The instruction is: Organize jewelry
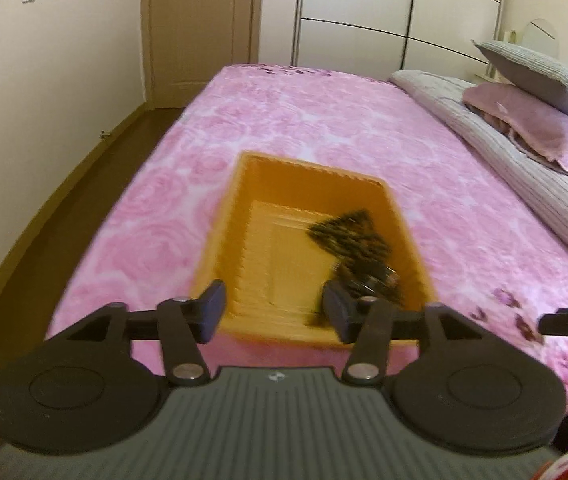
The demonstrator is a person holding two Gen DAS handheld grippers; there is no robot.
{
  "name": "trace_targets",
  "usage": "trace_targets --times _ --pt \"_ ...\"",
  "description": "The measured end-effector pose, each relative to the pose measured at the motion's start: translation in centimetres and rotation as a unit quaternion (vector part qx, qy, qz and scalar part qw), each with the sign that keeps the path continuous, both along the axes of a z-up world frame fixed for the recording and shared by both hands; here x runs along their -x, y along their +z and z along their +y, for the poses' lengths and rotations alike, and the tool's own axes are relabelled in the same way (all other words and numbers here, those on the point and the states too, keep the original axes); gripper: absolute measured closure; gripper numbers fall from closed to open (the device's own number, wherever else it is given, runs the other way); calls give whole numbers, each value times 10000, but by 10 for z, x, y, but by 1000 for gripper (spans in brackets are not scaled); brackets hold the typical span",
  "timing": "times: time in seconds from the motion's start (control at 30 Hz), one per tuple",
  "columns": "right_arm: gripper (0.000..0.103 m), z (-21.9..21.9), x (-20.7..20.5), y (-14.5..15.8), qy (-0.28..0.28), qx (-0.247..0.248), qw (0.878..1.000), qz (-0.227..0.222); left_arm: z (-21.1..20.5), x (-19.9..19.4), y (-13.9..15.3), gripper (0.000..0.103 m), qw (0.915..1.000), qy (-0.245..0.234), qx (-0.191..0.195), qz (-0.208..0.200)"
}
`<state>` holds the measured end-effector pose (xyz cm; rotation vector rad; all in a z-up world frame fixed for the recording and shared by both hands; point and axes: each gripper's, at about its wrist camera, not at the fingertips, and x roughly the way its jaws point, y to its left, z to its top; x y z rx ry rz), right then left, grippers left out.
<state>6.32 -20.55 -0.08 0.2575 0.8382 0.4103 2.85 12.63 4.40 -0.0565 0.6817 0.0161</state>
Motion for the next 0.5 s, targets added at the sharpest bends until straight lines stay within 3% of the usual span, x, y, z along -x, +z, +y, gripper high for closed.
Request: trace_targets --times 0.27,0.5 --pt "30 -8 31 -3 -113 356 9993 -71 -51 26 -20 1 9993 -163 133 317" --pt "30 -19 50 -5 -189 510 9985 -58 -87 33 -33 0 9984 -184 -50 540"
